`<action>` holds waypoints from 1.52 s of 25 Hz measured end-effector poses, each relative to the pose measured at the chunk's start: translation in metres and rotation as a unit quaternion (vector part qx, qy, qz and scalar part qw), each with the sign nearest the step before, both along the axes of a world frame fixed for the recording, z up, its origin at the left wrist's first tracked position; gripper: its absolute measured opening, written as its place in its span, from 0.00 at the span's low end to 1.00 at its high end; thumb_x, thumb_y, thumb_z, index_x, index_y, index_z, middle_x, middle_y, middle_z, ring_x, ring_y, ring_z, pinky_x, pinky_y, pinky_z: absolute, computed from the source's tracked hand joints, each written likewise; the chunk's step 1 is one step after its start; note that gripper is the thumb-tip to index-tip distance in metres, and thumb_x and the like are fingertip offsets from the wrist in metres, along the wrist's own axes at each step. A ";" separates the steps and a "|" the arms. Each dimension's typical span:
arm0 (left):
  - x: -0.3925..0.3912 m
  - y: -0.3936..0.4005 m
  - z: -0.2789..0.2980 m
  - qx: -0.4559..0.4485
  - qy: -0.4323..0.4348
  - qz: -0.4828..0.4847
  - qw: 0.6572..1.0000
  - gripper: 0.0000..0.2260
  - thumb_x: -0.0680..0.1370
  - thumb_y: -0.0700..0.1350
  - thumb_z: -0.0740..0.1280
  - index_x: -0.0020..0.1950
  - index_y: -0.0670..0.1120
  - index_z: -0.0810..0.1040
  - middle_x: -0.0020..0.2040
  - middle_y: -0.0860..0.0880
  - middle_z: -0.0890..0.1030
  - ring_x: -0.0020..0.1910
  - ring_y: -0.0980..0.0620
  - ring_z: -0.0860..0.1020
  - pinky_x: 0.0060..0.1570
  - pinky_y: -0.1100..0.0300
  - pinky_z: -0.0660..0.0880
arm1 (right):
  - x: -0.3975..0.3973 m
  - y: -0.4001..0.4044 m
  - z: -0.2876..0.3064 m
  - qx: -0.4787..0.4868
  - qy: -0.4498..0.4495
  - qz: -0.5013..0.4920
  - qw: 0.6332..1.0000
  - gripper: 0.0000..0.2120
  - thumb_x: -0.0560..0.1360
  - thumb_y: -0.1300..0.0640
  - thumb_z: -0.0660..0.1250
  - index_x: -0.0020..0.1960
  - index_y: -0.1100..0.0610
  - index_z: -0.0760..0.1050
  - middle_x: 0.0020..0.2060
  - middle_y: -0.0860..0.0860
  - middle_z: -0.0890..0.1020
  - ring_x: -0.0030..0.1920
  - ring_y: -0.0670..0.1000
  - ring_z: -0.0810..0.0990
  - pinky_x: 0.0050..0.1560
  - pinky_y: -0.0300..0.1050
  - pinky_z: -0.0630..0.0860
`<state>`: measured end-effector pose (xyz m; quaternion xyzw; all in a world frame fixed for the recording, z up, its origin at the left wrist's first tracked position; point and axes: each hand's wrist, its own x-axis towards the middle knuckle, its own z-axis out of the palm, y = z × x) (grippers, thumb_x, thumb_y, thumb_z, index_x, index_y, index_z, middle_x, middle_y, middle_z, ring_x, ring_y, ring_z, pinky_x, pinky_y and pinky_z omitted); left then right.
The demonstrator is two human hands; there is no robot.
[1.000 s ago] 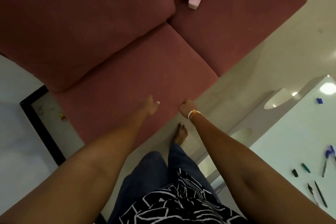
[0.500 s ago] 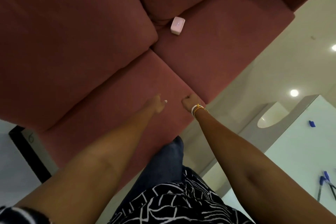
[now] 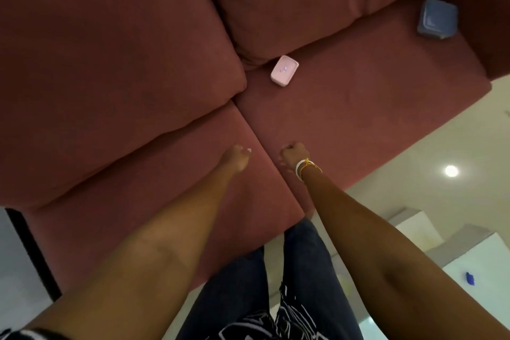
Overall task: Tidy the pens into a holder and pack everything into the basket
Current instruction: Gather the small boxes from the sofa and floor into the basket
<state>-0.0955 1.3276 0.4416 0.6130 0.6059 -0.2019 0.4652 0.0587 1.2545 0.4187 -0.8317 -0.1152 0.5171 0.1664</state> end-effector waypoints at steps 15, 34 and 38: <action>0.193 0.143 -0.106 0.039 -0.120 0.336 0.934 0.17 0.80 0.42 0.59 0.69 0.42 0.71 0.63 0.38 0.76 0.56 0.44 0.78 0.55 0.50 0.77 | 0.179 0.208 -0.106 0.098 0.063 0.074 0.990 0.25 0.72 0.47 0.65 0.67 0.54 0.69 0.55 0.60 0.79 0.52 0.62 0.81 0.54 0.60 0.79; 0.051 -0.102 0.011 -0.098 -0.241 0.320 0.911 0.16 0.76 0.31 0.64 0.63 0.38 0.71 0.52 0.40 0.75 0.37 0.50 0.78 0.27 0.63 0.79 | 0.015 -0.096 0.015 0.171 0.103 -0.264 0.943 0.18 0.74 0.65 0.69 0.63 0.65 0.73 0.52 0.60 0.80 0.41 0.54 0.80 0.23 0.39 0.77; -0.004 -0.161 0.002 -0.147 -0.224 0.228 0.936 0.18 0.76 0.31 0.65 0.65 0.38 0.71 0.52 0.41 0.78 0.38 0.49 0.78 0.28 0.63 0.80 | -0.048 -0.180 0.009 0.159 0.124 -0.346 0.916 0.16 0.73 0.63 0.70 0.60 0.59 0.75 0.50 0.57 0.81 0.48 0.57 0.80 0.37 0.48 0.78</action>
